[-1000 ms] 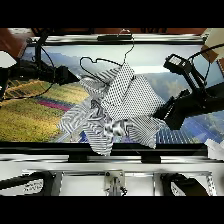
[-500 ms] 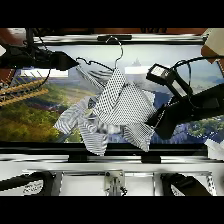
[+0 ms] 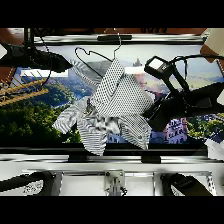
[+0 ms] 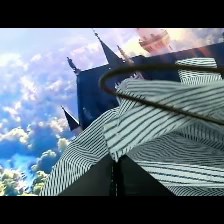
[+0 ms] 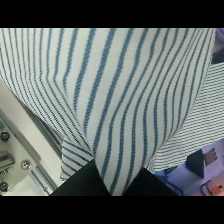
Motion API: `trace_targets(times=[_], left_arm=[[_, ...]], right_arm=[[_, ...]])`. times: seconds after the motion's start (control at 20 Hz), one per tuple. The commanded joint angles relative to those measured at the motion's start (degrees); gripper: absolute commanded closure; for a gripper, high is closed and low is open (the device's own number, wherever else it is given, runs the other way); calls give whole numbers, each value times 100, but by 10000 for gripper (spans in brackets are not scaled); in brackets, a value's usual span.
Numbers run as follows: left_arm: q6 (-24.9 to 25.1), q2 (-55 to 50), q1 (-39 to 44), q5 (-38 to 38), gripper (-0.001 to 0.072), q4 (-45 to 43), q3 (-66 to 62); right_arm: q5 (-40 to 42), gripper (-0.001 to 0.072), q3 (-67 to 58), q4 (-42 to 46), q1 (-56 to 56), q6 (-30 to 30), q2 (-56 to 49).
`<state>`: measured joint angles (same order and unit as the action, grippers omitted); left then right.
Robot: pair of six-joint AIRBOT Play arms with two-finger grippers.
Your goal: Fold the shirts.
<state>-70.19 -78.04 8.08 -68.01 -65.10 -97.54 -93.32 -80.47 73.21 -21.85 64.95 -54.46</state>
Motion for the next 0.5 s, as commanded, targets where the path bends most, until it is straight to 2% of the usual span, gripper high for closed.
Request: trace_targets(times=[0.0,0.1,0.2,0.45], left_arm=[[-407,22,42,-1075,653,-986,125],[-511,22,199,-1513,653,-688,376],[-514,22,492,-1497,653,-313,721],[-634,9,1027,-590,651,-214,1370]], right_arm=[[-17,652,-4,59,-13,234,4],[282,652,-4,-142,-17,282,4],[332,652,-4,-240,-17,308,4],[334,652,-4,-350,-17,337,4]])
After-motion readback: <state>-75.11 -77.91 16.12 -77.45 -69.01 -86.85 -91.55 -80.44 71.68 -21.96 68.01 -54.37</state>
